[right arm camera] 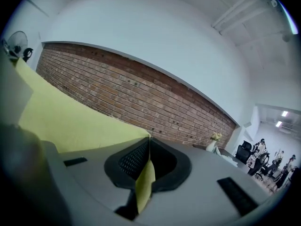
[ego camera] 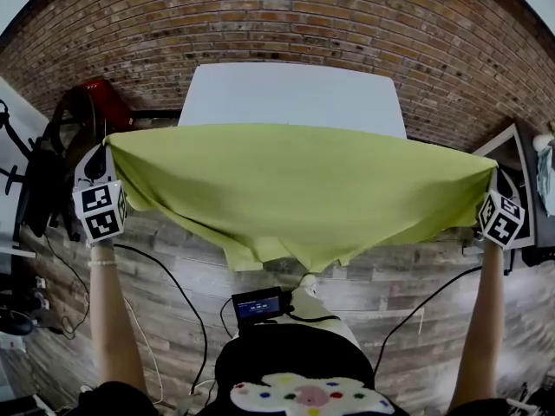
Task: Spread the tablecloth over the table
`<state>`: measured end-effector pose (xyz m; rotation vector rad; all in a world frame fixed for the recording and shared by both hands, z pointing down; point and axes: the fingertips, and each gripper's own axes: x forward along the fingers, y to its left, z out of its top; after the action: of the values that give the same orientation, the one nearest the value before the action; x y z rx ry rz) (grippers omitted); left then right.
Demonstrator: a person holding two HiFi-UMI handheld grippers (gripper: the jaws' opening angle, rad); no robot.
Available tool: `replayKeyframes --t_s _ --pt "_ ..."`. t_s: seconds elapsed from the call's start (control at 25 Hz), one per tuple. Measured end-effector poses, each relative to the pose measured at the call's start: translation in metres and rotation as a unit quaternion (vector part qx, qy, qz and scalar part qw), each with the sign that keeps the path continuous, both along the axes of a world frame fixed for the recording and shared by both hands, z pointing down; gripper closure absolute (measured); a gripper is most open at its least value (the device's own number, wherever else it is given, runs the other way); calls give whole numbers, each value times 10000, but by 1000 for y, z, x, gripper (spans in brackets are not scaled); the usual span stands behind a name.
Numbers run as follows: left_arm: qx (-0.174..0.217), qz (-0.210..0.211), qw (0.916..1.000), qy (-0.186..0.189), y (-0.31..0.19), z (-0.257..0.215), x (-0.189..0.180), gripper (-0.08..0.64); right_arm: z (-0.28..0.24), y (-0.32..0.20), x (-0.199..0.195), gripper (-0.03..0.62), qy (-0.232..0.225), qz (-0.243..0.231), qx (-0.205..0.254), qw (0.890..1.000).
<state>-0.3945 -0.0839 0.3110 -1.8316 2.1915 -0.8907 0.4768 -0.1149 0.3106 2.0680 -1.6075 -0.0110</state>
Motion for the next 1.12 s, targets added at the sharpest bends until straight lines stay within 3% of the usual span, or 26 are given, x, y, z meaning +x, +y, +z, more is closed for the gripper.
replayKeyframes --t_s 0.44,0.68,1.12 --pt "41 -282 9992 -264 -20 -29 -7 543 -5 -39 -6 558 -25 -375 -6 9993" --pt "160 -331 9986 -381 -29 -45 -12 545 -11 -51 -14 558 -159 -524 90 9985" --pt "501 -804 9940 -545 -38 -89 -4 543 -29 -93 -10 558 -102 -1117 200 9935"
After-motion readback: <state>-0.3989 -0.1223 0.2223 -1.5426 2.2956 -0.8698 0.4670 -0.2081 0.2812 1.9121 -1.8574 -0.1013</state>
